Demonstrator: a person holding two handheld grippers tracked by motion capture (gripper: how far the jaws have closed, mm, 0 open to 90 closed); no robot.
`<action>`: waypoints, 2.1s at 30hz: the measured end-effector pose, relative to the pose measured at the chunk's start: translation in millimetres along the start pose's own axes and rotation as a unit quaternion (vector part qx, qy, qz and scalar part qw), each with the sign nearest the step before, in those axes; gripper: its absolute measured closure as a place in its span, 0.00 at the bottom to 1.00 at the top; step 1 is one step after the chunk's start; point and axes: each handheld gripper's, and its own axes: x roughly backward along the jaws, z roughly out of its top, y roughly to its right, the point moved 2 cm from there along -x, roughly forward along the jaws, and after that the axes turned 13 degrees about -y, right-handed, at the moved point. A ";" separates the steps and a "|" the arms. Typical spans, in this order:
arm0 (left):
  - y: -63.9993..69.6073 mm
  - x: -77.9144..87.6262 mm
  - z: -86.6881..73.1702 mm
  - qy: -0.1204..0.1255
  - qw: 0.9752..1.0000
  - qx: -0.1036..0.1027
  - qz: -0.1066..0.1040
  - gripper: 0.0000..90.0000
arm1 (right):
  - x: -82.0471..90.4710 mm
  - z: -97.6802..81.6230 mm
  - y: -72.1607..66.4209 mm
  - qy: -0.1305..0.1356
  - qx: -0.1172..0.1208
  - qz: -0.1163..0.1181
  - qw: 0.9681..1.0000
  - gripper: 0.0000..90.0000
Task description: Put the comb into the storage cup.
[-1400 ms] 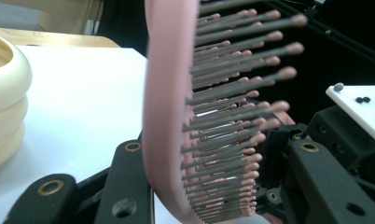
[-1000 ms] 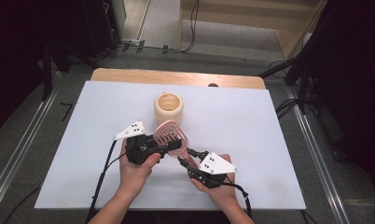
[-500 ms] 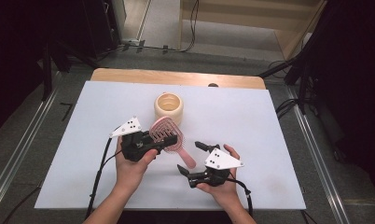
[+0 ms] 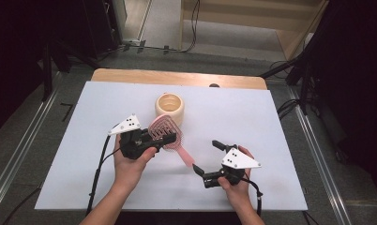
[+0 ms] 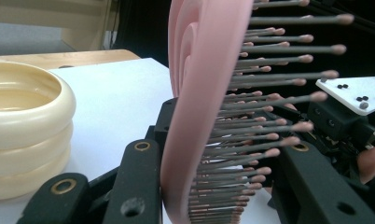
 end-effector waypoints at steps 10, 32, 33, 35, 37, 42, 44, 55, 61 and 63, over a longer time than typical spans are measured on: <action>-2.0 6.6 3.7 0.004 1.000 -0.004 0.008 0.71 | 10.7 -8.9 12.8 0.000 -0.010 -0.012 1.000 0.00; -11.5 20.2 14.4 0.013 1.000 -0.004 0.024 0.71 | 39.6 -32.7 40.1 -0.002 -0.032 -0.052 0.998 0.00; -11.9 20.7 15.1 0.014 1.000 -0.004 0.024 0.71 | 41.0 -33.7 41.2 -0.003 -0.034 -0.051 0.998 0.00; -12.9 21.4 16.5 0.017 1.000 -0.003 0.026 0.71 | 43.3 -35.2 43.6 0.000 -0.035 -0.055 0.998 0.00; -13.8 22.6 18.0 0.018 0.999 -0.002 0.027 0.71 | 45.3 -36.3 46.4 0.001 -0.038 -0.059 0.998 0.00; -15.4 25.3 22.3 0.019 0.999 -0.005 0.032 0.71 | 50.0 -39.7 50.4 0.000 -0.043 -0.063 0.997 0.00; -16.2 26.4 24.1 0.021 0.999 -0.006 0.033 0.71 | 52.7 -42.9 52.1 -0.001 -0.043 -0.064 0.997 0.00; -19.9 31.4 33.7 0.026 0.999 -0.006 0.041 0.71 | 68.0 -57.9 62.5 -0.009 -0.047 -0.075 0.996 0.00; -21.4 34.0 40.1 0.031 0.998 -0.008 0.045 0.71 | 77.5 -67.2 70.0 -0.010 -0.057 -0.082 0.995 0.00; -22.1 35.1 42.0 0.034 0.998 -0.008 0.045 0.71 | 79.3 -69.1 72.1 -0.009 -0.061 -0.086 0.994 0.00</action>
